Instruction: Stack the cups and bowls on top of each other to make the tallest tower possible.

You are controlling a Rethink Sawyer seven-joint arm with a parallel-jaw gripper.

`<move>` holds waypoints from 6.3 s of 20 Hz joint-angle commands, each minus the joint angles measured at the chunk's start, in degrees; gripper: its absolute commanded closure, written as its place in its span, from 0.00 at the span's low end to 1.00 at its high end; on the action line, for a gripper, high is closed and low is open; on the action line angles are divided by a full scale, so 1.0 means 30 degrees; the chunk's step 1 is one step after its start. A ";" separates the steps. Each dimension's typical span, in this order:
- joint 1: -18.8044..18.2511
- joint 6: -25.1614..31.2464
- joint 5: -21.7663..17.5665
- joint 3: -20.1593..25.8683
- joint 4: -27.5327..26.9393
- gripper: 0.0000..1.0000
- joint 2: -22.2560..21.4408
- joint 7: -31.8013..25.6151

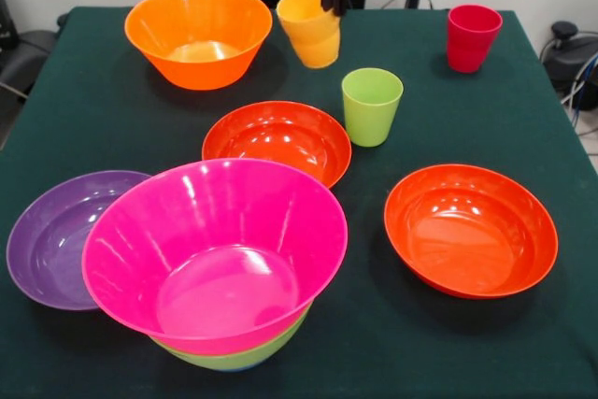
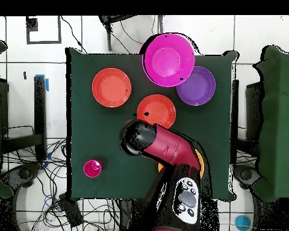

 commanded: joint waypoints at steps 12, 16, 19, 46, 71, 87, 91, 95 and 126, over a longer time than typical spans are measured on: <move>-0.0354 0.5653 -0.1943 0.0909 -0.4863 1.00 -0.1042 0.0886; -0.0499 0.6944 -0.2011 0.1114 -0.6864 1.00 -0.0591 0.0922; -0.0561 0.7964 -0.2197 0.1175 -0.8635 1.00 -0.0147 0.0793; -0.2218 1.4610 -0.3166 0.1463 -2.4534 1.00 0.7531 -0.2527; -0.3567 1.5319 -0.0583 -0.1412 -3.2004 1.00 1.2766 -0.5403; -0.4859 1.3463 0.6313 -0.8579 -3.3906 1.00 1.5742 -0.7180; -0.5106 1.3128 0.8148 -1.0414 -3.3997 1.00 1.6091 -0.7270; -0.5449 1.2549 1.0123 -1.2349 -3.4135 1.00 1.6598 -0.7493; -0.6483 1.1669 1.6477 -1.8998 -3.4232 1.00 1.7432 -0.8380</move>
